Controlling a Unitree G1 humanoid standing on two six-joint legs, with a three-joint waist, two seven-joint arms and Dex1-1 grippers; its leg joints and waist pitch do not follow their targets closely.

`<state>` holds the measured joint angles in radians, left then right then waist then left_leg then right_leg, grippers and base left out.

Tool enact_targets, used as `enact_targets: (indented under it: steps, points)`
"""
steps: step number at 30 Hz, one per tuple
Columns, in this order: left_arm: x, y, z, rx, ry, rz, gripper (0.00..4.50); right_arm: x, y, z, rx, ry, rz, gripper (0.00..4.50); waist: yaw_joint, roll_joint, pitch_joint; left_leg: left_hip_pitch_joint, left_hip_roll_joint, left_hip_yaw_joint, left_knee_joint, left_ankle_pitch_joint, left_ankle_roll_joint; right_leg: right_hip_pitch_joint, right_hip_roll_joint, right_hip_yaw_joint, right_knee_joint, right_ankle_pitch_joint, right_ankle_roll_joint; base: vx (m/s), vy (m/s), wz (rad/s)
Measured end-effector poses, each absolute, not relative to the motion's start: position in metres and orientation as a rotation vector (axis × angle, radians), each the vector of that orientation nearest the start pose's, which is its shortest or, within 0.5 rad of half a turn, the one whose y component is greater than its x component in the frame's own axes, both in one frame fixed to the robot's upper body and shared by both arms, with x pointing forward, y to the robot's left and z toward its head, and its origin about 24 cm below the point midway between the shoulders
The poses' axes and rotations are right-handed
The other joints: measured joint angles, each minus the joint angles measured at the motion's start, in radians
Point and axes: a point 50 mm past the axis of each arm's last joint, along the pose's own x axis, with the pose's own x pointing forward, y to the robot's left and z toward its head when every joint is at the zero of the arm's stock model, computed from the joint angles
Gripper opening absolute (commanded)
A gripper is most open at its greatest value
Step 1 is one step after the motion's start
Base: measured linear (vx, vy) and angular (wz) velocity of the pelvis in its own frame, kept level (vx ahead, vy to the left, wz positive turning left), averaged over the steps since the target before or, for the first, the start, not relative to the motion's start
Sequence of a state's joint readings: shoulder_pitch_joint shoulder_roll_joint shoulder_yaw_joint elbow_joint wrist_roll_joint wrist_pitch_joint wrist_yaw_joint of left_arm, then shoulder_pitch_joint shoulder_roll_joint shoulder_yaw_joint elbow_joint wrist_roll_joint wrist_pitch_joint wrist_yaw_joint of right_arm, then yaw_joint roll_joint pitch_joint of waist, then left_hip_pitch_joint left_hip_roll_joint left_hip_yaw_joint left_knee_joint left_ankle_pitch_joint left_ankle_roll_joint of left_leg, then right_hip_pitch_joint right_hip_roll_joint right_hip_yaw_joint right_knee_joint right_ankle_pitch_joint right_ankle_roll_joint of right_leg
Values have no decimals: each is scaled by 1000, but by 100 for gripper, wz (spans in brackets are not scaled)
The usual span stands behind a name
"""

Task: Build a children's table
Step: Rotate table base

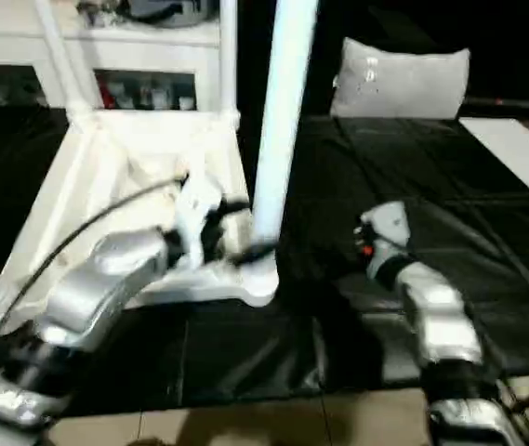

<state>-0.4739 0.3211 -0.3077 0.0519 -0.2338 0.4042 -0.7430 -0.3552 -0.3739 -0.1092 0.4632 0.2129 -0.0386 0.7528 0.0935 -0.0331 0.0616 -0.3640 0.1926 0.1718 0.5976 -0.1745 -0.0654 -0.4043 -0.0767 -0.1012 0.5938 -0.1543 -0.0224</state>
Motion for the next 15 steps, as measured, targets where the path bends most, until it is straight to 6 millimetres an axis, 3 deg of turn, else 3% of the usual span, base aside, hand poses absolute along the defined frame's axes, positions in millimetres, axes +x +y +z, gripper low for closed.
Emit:
enact_targets:
  steps: [5,6,8,15]
  points:
    - [296,116,86,261,294,-1150,449,293,-221,69,-86,80,690,450,10,5,2,-1,0,0,-2,0,0,-1,0,0,0,0,0,0,0,0]
    - [295,120,84,272,311,-1169,432,290,-222,70,-82,105,723,450,16,5,2,-1,0,0,-2,0,0,-1,0,0,0,0,0,0,0,0]
    - [296,124,81,278,328,-1189,432,287,-224,74,-74,131,772,450,20,6,2,0,0,0,-3,0,0,-1,0,0,0,0,0,0,0,0]
    - [298,130,66,263,388,-1290,370,282,-225,78,-53,181,885,450,32,8,1,0,-1,0,-3,0,0,0,0,0,-1,0,0,0,0,0]
